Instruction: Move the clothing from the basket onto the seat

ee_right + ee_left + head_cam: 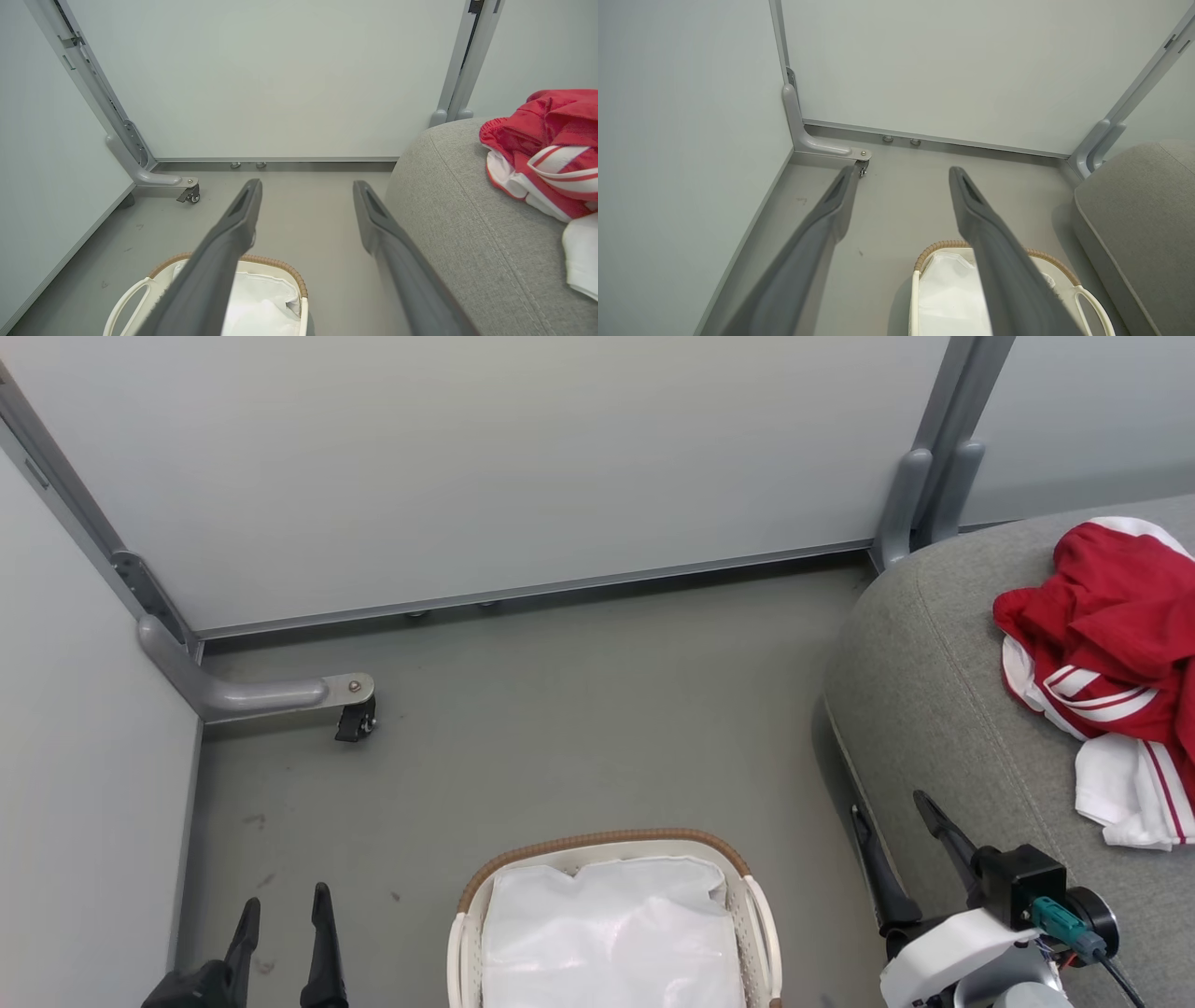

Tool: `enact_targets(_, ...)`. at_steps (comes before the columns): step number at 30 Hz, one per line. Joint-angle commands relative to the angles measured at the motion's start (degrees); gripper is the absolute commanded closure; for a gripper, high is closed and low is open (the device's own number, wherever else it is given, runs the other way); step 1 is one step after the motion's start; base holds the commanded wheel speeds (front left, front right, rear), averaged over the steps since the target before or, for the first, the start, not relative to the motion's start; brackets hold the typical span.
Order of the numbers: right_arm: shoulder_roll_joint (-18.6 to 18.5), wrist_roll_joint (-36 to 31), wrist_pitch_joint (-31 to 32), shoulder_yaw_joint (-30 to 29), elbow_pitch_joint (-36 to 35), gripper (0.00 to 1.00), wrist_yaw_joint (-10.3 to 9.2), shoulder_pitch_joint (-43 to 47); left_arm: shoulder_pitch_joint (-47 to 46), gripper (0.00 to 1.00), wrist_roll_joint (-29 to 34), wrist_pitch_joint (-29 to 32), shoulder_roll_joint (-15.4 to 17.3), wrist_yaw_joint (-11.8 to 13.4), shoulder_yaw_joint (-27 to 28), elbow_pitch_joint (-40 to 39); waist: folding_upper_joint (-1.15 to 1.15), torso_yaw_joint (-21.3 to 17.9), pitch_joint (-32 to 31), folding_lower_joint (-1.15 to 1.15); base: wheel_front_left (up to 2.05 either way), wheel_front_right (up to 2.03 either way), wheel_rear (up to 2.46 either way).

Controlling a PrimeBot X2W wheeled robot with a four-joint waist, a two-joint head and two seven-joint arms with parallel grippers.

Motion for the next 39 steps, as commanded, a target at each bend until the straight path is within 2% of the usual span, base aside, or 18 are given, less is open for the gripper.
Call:
enact_targets(1,-0.1,0.2,0.0,-0.2,0.0,0.00,-0.08,0.5,0.7,0.00,-0.5,0.1,0.1,-0.2,-0.4,-0.3,0.00,-0.1,0.0,0.00,0.00,0.00,0.00)
enact_targets(2,0.0,0.0,0.0,0.0,0.0,1.00,0.00,0.0,0.0,1.00,-0.4,0.0,0.0,0.0,-0.3,-0.2,0.00,-0.1,0.0,0.00,0.00,0.00,0.00)
enact_targets(6,0.3,0.8,0.2,0.1,1.4,1.00,0.00,0.3,-0.1,1.00,-1.2,0.2,-0.3,0.0,-0.4,1.3,0.00,-0.1,0.0,0.00,0.00,0.00,0.00)
enact_targets(21,0.3,17.2,4.2,-2.0,0.6,1.00,-0.01,-0.5,-2.4,1.00,-16.0,4.4,-0.2,0.0,0.7,0.0,0.00,-0.1,-0.2,0.00,0.00,0.00,0.00)
enact_targets(39,0.4,33.3,8.2,-4.3,-0.2,1.00,-0.02,-1.3,-4.6,1.00,-30.6,8.6,-0.1,0.0,1.8,-1.3,0.00,-0.1,-0.5,0.00,0.00,0.00,0.00)
